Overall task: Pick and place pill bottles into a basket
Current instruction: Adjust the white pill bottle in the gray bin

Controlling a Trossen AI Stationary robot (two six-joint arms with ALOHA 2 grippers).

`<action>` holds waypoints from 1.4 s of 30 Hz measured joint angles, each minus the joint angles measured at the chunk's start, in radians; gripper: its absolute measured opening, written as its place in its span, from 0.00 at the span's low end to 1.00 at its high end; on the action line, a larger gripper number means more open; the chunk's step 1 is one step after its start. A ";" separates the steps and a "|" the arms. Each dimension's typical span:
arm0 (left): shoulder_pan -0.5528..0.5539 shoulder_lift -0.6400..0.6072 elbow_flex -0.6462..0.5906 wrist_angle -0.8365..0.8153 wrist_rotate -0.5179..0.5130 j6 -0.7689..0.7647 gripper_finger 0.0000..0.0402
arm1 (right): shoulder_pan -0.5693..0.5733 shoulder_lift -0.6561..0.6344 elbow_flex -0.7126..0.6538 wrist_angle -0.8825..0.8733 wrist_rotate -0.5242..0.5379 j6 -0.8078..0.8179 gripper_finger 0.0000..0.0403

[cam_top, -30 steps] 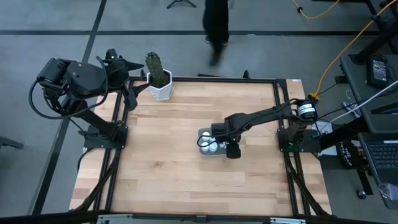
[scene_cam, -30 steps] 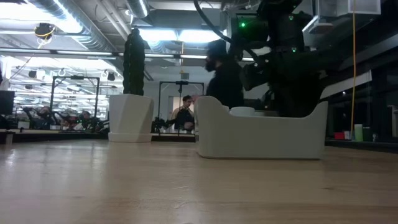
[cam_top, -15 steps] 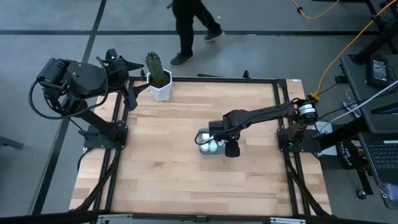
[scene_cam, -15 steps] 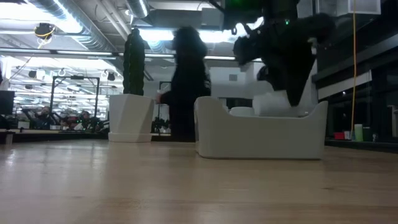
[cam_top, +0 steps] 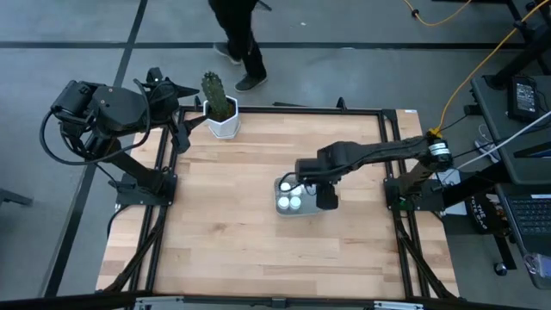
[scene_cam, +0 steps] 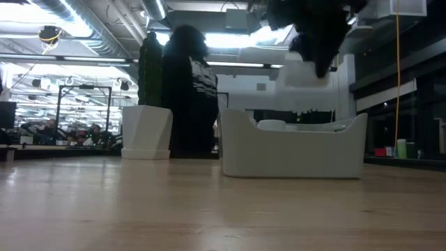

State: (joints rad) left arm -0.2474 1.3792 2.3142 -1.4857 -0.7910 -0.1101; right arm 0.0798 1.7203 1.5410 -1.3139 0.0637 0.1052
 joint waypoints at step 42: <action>0.304 0.357 0.000 0.201 0.458 0.175 0.87 | -0.233 -0.208 -0.009 0.921 -0.077 -0.290 0.41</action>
State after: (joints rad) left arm 0.0569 1.7359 2.3138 -1.2844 -0.3332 0.0646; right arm -0.1535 1.5127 1.5318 -0.3933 -0.0131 -0.1852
